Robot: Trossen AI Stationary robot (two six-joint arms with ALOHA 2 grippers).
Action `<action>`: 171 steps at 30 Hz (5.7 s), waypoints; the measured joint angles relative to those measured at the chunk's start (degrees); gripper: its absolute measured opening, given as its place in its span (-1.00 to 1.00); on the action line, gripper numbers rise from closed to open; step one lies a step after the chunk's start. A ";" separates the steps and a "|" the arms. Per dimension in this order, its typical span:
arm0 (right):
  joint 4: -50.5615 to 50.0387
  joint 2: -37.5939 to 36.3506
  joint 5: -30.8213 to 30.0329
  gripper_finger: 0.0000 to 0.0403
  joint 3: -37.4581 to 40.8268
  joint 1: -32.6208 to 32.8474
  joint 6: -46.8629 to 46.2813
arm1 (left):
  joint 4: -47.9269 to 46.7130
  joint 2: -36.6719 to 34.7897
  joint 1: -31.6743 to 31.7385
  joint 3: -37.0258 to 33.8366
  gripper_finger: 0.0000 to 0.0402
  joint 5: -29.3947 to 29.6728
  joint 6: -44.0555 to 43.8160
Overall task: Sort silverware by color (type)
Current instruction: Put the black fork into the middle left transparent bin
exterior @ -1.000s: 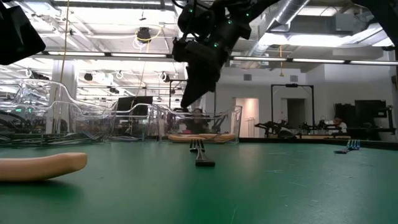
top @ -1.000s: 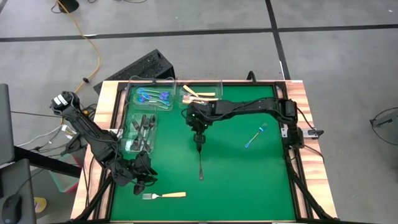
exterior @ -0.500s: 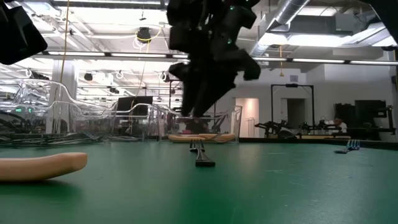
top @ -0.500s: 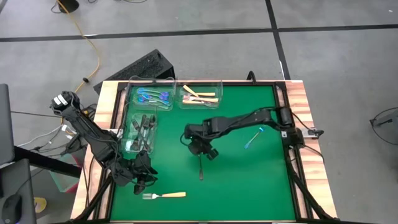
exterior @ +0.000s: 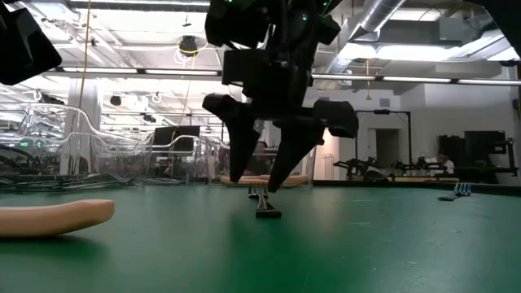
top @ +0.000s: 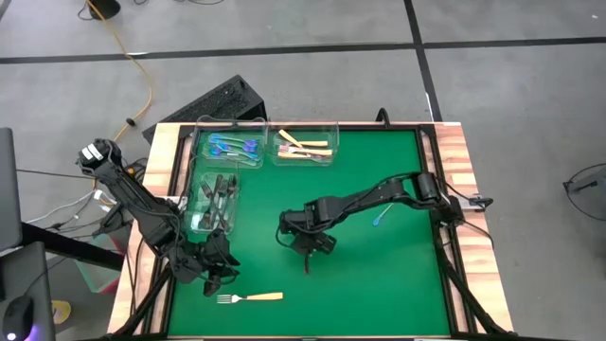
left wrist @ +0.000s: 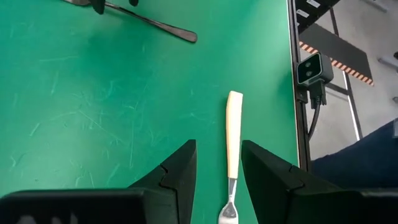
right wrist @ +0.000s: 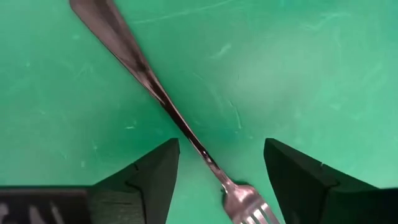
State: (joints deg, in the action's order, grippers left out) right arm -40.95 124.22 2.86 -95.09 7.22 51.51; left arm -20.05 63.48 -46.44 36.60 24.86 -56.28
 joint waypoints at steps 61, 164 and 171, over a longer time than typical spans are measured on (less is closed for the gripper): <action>8.79 5.69 4.36 -0.98 -5.38 -7.86 -27.20 | 0.24 0.00 -1.51 -1.27 -0.44 4.34 -3.81; 65.83 15.72 -2.92 -0.95 -21.11 -14.93 -81.16 | 34.62 -45.18 -2.54 -1.20 -0.44 53.51 55.04; 67.12 20.04 -0.02 -0.95 -26.85 -14.66 -84.57 | 34.60 -45.18 -2.54 -1.20 -0.44 53.55 55.04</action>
State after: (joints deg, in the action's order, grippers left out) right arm 26.17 144.26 2.84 -121.94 -7.44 -33.06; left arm 14.55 18.31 -48.97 35.40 78.41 -1.23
